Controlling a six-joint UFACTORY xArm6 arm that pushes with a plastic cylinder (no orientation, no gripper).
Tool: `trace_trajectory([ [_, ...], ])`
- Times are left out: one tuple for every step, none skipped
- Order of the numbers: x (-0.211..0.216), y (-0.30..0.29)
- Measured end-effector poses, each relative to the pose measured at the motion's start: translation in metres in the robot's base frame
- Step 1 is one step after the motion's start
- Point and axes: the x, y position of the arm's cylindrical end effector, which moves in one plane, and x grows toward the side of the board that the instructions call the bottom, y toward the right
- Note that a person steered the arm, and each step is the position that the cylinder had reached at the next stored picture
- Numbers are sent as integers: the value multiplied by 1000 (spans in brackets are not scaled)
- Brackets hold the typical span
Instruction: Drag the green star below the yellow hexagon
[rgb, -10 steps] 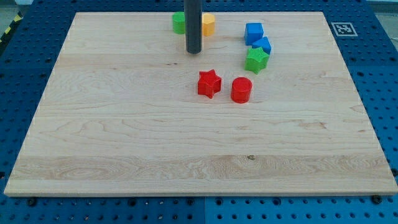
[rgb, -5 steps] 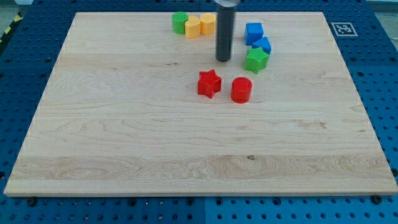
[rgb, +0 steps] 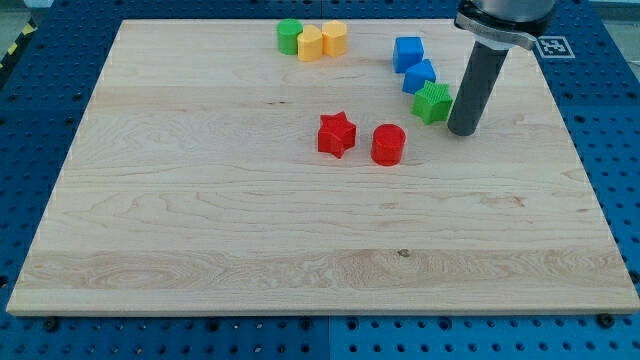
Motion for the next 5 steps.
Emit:
trace_trajectory([
  [-26, -5],
  [-43, -17],
  [-56, -32],
  [-55, -42],
  [-40, -44],
])
